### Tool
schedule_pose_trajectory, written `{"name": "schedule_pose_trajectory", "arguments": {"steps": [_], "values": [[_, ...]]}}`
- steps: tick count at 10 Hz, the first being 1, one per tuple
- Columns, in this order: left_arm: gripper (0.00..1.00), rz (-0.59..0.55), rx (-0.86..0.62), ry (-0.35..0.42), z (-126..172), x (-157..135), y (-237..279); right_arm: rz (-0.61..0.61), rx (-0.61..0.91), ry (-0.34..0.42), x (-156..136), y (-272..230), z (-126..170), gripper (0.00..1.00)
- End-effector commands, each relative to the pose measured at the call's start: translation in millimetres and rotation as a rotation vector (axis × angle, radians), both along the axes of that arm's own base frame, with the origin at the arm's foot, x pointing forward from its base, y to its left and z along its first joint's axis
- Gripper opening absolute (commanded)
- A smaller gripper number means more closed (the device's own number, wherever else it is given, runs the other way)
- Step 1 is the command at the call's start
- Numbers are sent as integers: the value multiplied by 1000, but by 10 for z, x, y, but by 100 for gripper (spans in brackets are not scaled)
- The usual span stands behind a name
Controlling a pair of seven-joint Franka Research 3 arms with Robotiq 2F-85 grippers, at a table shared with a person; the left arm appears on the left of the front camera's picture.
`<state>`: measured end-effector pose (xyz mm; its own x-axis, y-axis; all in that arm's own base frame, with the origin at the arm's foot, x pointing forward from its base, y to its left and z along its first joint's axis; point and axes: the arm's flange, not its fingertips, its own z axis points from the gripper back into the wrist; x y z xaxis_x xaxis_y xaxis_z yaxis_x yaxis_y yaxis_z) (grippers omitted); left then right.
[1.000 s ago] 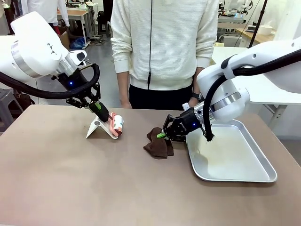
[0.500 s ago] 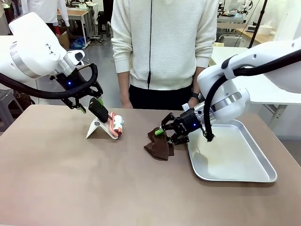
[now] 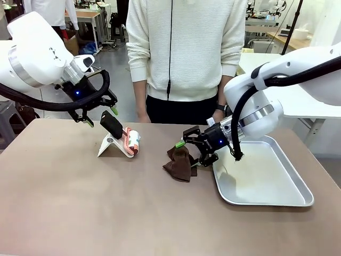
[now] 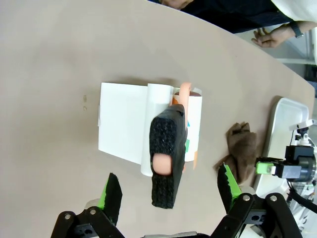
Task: Clean the surface of the table.
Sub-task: Return the Lint Roller and towel to their original positions.
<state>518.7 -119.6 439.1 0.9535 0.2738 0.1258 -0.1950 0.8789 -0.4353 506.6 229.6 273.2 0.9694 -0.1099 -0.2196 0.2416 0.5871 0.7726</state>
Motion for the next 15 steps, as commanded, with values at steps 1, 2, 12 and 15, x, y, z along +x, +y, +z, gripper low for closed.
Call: {"name": "schedule_pose_trajectory", "arguments": {"steps": [1, 2, 12, 15], "values": [[100, -27, -61, -12, 49, -228, 78, 12, 1, 18, 64, -26, 68, 100], [100, -46, -88, -23, 90, -358, 118, 29, 38, 13, 38, -79, 110, 100], [100, -217, -892, -388, -277, -2368, 1834, -206, 564, -178, -1610, -1643, 769, 100], [100, -350, -829, -236, -630, -2302, 2381, -351, 680, -219, -1850, -2330, 525, 100]]}}
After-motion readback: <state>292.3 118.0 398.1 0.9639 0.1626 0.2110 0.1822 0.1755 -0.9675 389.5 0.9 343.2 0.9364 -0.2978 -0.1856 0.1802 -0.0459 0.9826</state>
